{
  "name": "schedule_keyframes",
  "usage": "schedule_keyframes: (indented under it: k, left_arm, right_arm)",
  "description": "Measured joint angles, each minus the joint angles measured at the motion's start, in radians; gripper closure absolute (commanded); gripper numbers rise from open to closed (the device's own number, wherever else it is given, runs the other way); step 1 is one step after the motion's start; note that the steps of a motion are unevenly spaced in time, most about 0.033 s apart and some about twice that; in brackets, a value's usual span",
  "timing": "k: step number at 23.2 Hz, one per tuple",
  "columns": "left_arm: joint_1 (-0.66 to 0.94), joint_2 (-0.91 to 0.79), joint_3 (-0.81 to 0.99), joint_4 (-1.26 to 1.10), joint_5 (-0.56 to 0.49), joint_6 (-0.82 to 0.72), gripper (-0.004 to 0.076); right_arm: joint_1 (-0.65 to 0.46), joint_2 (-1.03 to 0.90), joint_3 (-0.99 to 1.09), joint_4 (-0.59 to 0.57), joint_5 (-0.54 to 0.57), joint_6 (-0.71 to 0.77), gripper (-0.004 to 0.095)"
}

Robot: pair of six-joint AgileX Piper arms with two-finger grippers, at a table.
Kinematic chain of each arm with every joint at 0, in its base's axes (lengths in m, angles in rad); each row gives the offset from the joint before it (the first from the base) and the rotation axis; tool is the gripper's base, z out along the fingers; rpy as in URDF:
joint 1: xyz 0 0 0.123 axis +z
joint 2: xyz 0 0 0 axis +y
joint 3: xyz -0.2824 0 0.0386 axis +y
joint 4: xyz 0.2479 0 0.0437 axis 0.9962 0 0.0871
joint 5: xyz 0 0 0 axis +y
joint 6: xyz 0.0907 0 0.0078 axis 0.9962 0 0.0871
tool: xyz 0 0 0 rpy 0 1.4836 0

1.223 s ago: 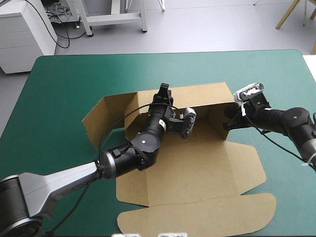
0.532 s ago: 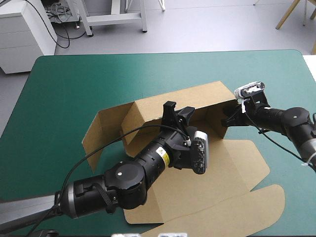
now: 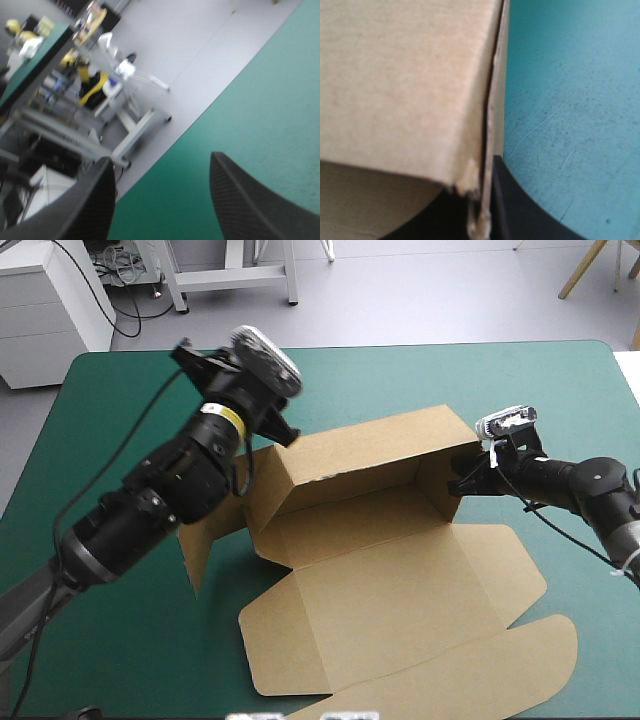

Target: Fold the box

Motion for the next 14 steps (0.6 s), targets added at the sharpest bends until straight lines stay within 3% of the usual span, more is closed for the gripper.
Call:
schedule_keyframes:
  k: [7, 11, 14]
  left_arm:
    - [0.364, 0.000, -0.042, -0.163, 0.162, 0.040, 0.0325]
    - [0.625, 0.000, -0.043, -0.446, 0.222, 0.153, 0.0326]
    - [0.757, -0.001, -0.035, -0.635, 0.229, 0.263, 0.0325]
  right_arm:
    - [0.000, 0.000, 0.000, -0.042, 0.001, 0.038, 0.0926]
    - [0.000, 0.000, -0.011, -0.063, 0.002, 0.066, 0.0926]
    - [0.000, 0.000, -0.072, -0.140, 0.009, 0.185, 0.0926]
